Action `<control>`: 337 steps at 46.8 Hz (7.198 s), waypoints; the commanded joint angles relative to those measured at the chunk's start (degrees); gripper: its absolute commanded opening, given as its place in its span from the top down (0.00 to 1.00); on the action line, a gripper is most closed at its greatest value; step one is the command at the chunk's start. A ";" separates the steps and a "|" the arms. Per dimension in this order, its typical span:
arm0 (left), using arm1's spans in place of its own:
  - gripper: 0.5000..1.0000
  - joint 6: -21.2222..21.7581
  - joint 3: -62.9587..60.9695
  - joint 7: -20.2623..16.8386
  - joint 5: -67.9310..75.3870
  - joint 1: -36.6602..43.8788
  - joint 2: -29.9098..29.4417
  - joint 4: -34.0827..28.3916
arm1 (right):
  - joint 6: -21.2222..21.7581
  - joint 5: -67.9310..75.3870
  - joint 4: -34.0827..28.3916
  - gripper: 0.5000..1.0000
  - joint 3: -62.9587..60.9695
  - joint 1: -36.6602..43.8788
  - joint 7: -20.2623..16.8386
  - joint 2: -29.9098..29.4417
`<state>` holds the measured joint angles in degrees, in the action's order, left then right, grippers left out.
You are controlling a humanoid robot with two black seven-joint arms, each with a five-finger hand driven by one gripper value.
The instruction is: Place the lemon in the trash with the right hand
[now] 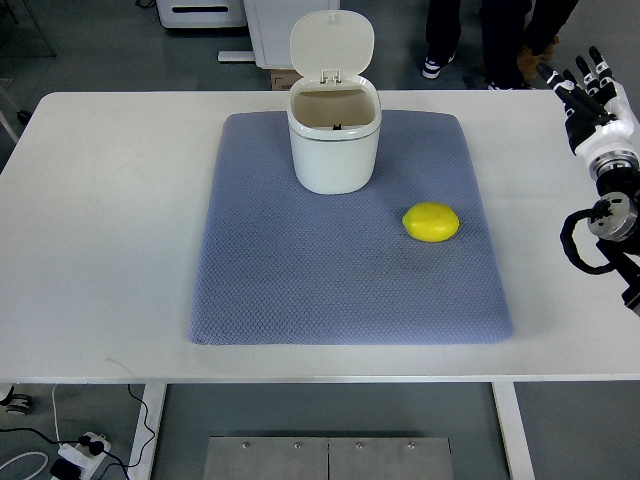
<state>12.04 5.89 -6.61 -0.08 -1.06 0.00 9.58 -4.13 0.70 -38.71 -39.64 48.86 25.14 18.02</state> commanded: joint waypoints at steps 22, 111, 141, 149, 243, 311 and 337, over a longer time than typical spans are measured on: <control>0.00 -0.62 -0.18 -0.07 0.26 0.09 0.00 0.18 | -1.14 0.00 0.04 0.00 0.18 -0.61 0.35 -0.53; 0.00 -0.62 -0.18 -0.07 0.26 0.09 0.00 0.09 | 1.14 -32.51 -17.09 0.00 13.27 0.88 -4.57 19.68; 0.00 -0.62 -0.18 -0.07 0.17 0.09 0.00 0.09 | 1.67 -47.55 -28.18 0.00 57.82 27.41 -5.19 24.17; 0.00 -0.62 -0.18 -0.07 0.26 0.09 0.00 0.09 | 2.73 -47.11 -28.18 0.00 64.24 32.87 -7.99 21.36; 0.00 -0.62 -0.18 -0.07 0.26 0.09 0.00 0.09 | -7.64 -38.41 -31.43 0.60 66.27 29.71 -22.77 10.02; 0.00 -0.62 -0.18 -0.07 0.26 0.09 0.00 0.18 | 12.22 -38.06 -32.39 1.00 55.72 40.69 -16.97 33.22; 0.00 -0.62 -0.18 -0.07 0.26 0.09 0.00 0.09 | 11.17 -31.29 -30.73 1.00 55.64 46.41 -20.22 20.66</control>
<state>11.43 5.71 -6.68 0.13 -0.95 0.00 9.72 7.58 -31.36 -70.24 15.99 95.13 5.06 40.97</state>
